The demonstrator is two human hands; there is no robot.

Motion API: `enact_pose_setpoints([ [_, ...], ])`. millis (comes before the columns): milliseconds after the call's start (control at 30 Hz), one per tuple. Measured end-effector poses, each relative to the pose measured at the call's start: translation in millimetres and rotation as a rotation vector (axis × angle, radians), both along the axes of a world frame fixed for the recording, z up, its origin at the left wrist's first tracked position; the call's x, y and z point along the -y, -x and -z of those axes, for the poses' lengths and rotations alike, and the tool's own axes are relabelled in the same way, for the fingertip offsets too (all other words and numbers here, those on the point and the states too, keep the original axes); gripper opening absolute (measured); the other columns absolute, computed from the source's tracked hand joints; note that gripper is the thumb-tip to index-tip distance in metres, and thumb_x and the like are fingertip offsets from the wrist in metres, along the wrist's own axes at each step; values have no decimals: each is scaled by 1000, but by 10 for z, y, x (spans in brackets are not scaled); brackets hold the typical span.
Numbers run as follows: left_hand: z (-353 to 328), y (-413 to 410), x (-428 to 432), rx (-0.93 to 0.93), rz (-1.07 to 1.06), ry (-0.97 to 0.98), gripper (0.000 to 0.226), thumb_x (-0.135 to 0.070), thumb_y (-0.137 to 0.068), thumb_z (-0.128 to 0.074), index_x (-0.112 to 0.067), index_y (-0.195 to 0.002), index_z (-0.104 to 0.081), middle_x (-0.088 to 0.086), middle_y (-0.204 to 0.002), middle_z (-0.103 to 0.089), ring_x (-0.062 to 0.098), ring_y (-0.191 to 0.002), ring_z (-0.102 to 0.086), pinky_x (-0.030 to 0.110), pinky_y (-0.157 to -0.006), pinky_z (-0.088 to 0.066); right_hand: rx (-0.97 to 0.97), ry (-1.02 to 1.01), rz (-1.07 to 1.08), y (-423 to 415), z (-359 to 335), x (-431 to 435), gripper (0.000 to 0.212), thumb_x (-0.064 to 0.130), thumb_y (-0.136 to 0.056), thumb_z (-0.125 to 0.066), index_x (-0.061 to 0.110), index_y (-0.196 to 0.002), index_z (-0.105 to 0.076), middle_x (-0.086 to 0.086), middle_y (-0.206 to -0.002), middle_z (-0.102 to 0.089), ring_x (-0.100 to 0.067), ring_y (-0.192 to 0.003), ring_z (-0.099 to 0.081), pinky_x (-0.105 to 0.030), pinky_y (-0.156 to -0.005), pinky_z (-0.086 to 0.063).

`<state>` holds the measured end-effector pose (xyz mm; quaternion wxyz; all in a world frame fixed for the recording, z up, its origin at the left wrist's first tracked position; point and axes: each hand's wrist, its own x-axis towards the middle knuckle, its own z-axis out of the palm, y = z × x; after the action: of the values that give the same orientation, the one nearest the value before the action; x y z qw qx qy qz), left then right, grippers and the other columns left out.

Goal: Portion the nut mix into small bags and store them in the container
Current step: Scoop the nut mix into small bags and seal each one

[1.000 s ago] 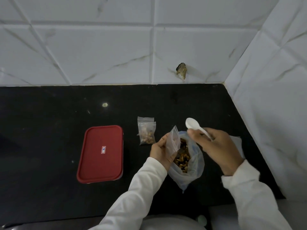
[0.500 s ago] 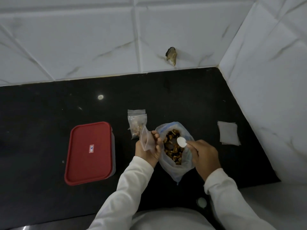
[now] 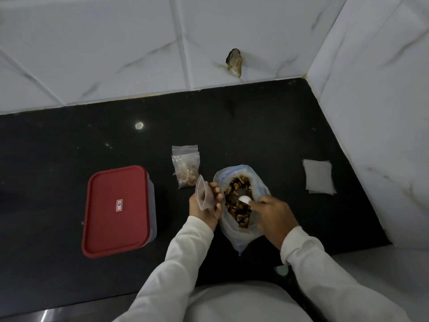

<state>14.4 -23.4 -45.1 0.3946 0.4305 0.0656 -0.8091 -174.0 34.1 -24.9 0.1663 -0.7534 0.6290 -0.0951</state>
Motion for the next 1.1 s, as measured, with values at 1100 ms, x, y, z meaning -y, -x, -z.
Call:
enact_pose_setpoints([
  [1100, -541, 134, -108, 285, -122, -103, 40, -38, -90, -62, -19, -125, -62, 11, -118, -64, 21, -87, -61, 22, -47, -46, 1188, -259, 605, -259, -1148, -138, 14, 11, -91, -61, 9, -95, -75, -9, -78, -72, -10, -64, -62, -18, -57, -50],
])
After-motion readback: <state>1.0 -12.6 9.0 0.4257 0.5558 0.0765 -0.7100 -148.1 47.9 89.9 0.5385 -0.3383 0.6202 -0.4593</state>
